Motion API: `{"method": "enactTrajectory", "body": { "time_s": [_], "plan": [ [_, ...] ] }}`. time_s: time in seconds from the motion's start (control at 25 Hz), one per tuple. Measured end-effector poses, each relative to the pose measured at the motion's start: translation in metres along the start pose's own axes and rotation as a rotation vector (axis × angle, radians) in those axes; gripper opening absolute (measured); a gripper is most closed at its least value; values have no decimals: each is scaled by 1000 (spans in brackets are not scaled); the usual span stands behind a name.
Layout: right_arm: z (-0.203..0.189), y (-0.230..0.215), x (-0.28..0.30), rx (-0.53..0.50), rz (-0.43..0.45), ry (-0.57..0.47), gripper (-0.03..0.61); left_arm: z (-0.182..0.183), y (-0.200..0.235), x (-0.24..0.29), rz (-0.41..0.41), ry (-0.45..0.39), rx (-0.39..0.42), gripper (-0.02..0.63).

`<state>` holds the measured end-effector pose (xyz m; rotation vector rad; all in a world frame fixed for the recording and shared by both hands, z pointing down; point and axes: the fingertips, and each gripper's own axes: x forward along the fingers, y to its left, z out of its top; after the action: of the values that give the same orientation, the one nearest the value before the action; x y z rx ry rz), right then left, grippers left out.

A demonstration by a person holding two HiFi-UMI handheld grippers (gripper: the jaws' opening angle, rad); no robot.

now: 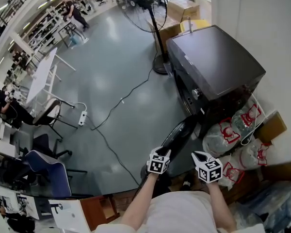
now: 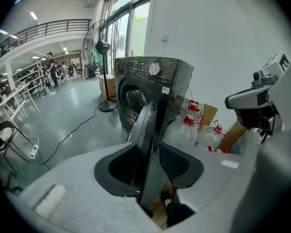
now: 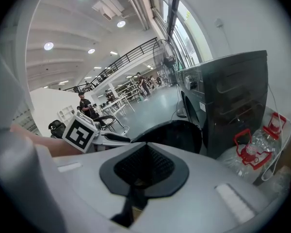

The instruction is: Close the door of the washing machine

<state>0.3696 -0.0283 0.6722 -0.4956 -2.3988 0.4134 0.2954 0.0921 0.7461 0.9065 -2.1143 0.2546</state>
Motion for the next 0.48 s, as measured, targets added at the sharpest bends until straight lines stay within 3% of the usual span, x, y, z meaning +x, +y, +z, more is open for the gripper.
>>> {"method": "enactTrajectory", "body": {
  "time_s": [0.12,0.48],
  "plan": [
    [-3,-2,-2,9,-10,1,0,-1,4,2,37,22,35,109],
    [-10,0,3,32,-4,-1,0,2,12,5,60,2,30,112]
  ]
}}
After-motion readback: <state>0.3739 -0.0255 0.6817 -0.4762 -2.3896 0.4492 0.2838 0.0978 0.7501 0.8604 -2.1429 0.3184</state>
